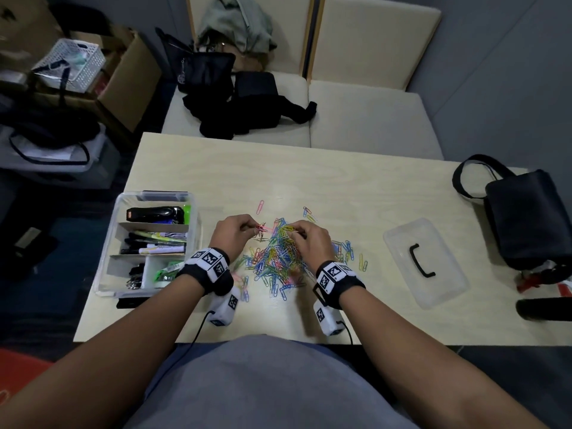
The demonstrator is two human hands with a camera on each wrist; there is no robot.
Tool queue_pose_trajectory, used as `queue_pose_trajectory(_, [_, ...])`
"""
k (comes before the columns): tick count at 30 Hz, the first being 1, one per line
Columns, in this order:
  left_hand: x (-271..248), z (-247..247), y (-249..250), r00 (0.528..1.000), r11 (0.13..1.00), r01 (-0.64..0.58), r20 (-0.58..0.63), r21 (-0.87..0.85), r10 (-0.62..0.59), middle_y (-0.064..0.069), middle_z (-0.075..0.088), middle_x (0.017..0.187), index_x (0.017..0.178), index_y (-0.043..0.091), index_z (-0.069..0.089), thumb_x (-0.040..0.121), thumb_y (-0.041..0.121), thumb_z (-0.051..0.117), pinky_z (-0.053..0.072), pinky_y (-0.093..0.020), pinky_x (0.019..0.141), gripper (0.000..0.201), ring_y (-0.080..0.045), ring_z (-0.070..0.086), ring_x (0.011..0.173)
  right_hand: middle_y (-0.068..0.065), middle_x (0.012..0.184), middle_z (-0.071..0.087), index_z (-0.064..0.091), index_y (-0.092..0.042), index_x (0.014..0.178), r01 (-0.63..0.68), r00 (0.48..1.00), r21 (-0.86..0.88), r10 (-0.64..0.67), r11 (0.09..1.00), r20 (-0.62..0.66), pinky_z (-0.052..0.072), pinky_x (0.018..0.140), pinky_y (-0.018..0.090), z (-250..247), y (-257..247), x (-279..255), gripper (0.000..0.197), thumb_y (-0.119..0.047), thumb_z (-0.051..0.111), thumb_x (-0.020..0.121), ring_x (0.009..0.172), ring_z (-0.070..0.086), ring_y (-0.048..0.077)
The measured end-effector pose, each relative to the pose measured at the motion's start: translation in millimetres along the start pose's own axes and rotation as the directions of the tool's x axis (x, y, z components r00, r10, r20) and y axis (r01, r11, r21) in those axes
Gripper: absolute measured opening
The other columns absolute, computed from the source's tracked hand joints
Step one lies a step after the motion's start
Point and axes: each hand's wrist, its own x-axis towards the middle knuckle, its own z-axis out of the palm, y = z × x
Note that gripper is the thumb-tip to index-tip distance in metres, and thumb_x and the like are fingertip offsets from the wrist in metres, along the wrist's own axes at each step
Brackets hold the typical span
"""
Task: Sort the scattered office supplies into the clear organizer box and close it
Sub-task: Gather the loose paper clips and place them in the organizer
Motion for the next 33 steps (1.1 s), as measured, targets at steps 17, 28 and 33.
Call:
queue_pose_trajectory(17, [-75, -118, -15, 0.948, 0.994, 0.007, -0.314, -0.11, -0.041, 0.001, 0.071, 0.079, 0.086, 0.02, 0.071, 0.086, 0.02, 0.069, 0.053, -0.032, 0.073, 0.002, -0.017, 0.066, 0.079, -0.006, 0.088, 0.073, 0.073, -0.018, 0.098, 0.248, 0.945, 0.132, -0.269, 0.96, 0.184, 0.055, 0.076, 0.031, 77, -112, 19, 0.01, -0.02, 0.067, 0.091, 0.083, 0.067, 0.009])
queue_pose_trajectory(28, [-127, -166, -80, 0.856, 0.979, 0.135, -0.479, -0.15, -0.191, 0.005, 0.07, 0.072, 0.081, 0.027, 0.071, 0.084, 0.023, 0.071, 0.051, -0.03, 0.075, 0.005, -0.014, 0.065, 0.078, -0.001, 0.092, 0.073, 0.072, -0.017, 0.102, 0.379, 0.861, 0.136, -0.403, 0.915, 0.312, 0.055, 0.078, 0.035, 138, -178, 11, 0.016, -0.011, 0.063, 0.09, 0.083, 0.066, 0.016])
queue_pose_trajectory(33, [-133, -167, -107, 0.855, 0.975, 0.192, -0.468, -0.112, -0.222, 0.002, 0.07, 0.073, 0.081, 0.025, 0.071, 0.086, 0.021, 0.07, 0.05, -0.029, 0.073, 0.006, -0.016, 0.065, 0.077, -0.004, 0.091, 0.073, 0.073, -0.017, 0.101, 0.37, 0.853, 0.146, -0.398, 0.918, 0.337, 0.056, 0.077, 0.035, 150, -189, 7, 0.014, -0.014, 0.063, 0.091, 0.083, 0.067, 0.012])
